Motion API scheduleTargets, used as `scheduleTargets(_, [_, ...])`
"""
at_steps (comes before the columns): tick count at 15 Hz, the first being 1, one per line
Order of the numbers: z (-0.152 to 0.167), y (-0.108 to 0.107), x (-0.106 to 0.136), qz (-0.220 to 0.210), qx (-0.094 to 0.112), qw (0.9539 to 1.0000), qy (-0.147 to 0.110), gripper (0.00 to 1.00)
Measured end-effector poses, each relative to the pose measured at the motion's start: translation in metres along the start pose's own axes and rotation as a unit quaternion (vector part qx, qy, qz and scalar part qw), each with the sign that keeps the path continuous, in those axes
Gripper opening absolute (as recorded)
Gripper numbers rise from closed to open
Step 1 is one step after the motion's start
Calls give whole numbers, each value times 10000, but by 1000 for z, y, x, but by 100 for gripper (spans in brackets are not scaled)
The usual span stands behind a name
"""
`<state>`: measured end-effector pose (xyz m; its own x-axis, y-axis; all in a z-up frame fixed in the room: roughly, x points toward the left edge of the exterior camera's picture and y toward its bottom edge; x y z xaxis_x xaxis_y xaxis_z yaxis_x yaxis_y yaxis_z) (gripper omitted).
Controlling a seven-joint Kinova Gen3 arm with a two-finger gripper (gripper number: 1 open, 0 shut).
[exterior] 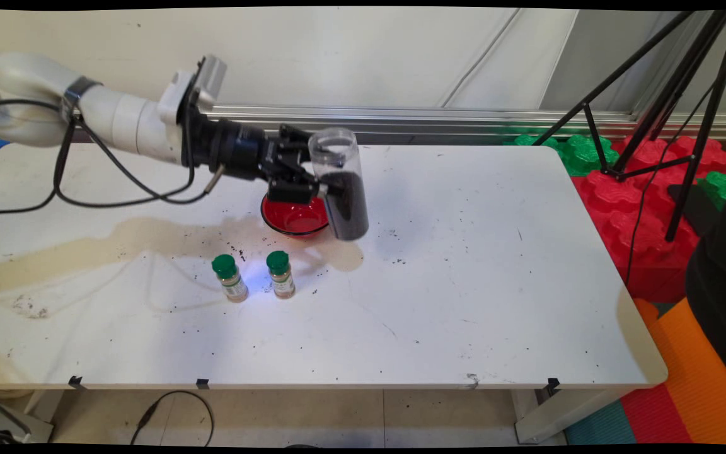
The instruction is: Pour the black seasoning powder in the red bowl
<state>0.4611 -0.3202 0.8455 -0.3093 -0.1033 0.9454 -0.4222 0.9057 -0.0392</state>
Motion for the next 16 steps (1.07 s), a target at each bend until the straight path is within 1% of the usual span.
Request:
scheduleTargets(3, [-11,-12,13,163,97,9998,61,0])
scheduleTargets(7, [-22,-26,20,432,234,9988,84,0])
scheduleTargets(13, [-33,-49,20,848,501,9951,-26,0])
scheduleTargets(16, [-36,-60,16,1073,674,9919,-128,0])
